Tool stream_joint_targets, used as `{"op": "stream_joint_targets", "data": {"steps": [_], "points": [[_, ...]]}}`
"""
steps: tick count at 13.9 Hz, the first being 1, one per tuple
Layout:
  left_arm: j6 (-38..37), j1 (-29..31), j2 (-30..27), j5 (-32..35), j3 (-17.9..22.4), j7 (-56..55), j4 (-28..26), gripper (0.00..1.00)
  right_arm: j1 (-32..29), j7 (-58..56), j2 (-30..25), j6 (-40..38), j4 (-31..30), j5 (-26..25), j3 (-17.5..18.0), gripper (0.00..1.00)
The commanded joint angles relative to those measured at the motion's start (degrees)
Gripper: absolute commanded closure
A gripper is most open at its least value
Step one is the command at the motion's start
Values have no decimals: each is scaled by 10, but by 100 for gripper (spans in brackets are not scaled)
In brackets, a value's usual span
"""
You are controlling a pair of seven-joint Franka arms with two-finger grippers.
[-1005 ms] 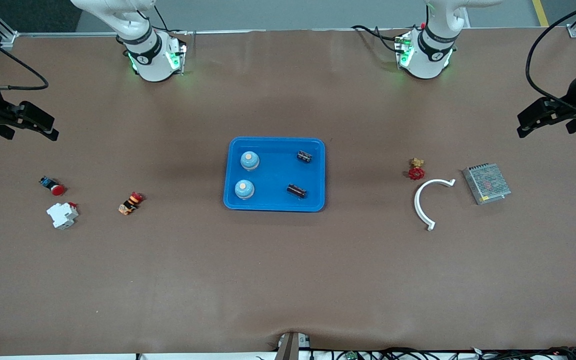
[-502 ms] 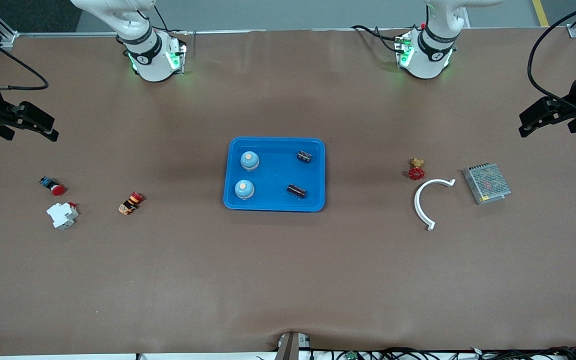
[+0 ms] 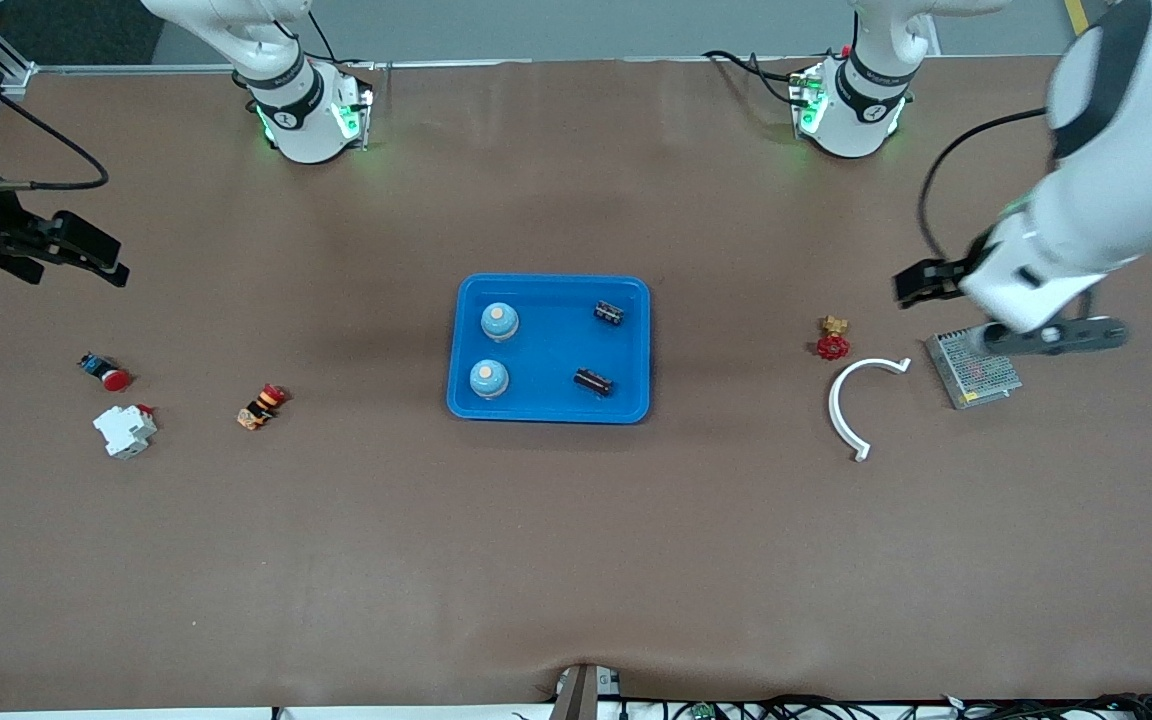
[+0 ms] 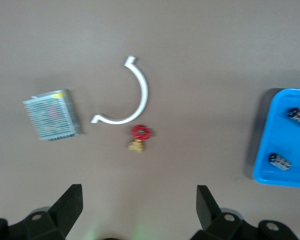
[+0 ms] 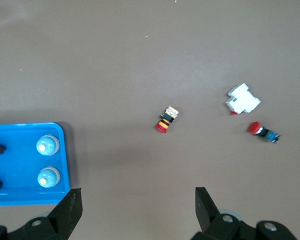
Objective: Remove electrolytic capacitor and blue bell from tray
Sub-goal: 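Reach the right gripper to a blue bell while the left gripper reaches a capacitor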
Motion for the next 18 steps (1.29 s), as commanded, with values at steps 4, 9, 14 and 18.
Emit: {"op": "stream_joint_targets", "data": {"steps": [4, 9, 14, 18], "points": [[81, -72, 71, -4, -8, -114, -9, 0, 71, 129, -16, 111, -122, 10, 4, 0], [187, -159, 149, -1, -8, -303, -17, 11, 156, 299, 33, 236, -174, 10, 5, 0], [318, -220, 232, 2, -7, -446, -17, 16, 248, 397, 117, 314, -188, 17, 4, 0], [373, -244, 274, 2, -7, -522, -17, 23, 275, 409, 165, 422, -230, 17, 4, 0]]}}
